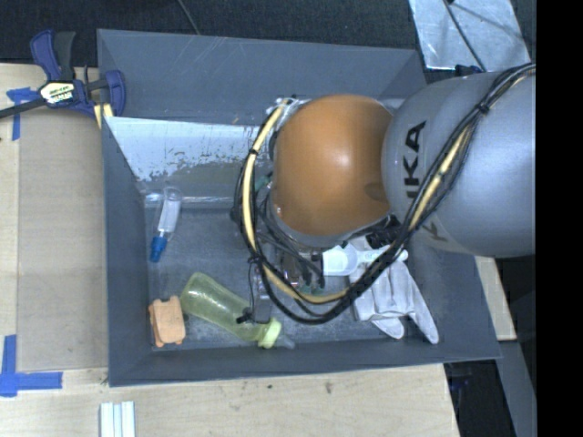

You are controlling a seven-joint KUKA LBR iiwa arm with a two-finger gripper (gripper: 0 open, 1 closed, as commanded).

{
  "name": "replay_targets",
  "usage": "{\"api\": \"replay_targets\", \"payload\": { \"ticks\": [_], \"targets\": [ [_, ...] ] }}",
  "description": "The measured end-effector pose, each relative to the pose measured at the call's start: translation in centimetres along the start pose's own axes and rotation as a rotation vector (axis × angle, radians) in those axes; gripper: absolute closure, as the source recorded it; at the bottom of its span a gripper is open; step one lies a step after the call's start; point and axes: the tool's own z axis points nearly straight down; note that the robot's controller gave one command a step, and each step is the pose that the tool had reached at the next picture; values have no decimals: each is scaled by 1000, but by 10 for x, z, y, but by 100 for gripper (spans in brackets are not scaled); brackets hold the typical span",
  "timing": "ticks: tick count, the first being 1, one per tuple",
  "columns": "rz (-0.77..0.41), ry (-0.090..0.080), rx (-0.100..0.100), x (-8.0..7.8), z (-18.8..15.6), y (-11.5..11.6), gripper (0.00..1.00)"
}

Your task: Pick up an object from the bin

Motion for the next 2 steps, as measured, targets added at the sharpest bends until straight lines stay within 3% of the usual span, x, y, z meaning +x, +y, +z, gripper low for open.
{"api": "replay_targets", "payload": {
  "ticks": [1,2],
  "targets": [
    [3,-8,-1,-2,-4,-1,0],
    [45,-16,-4,-26,49,1,0]
  ]
}}
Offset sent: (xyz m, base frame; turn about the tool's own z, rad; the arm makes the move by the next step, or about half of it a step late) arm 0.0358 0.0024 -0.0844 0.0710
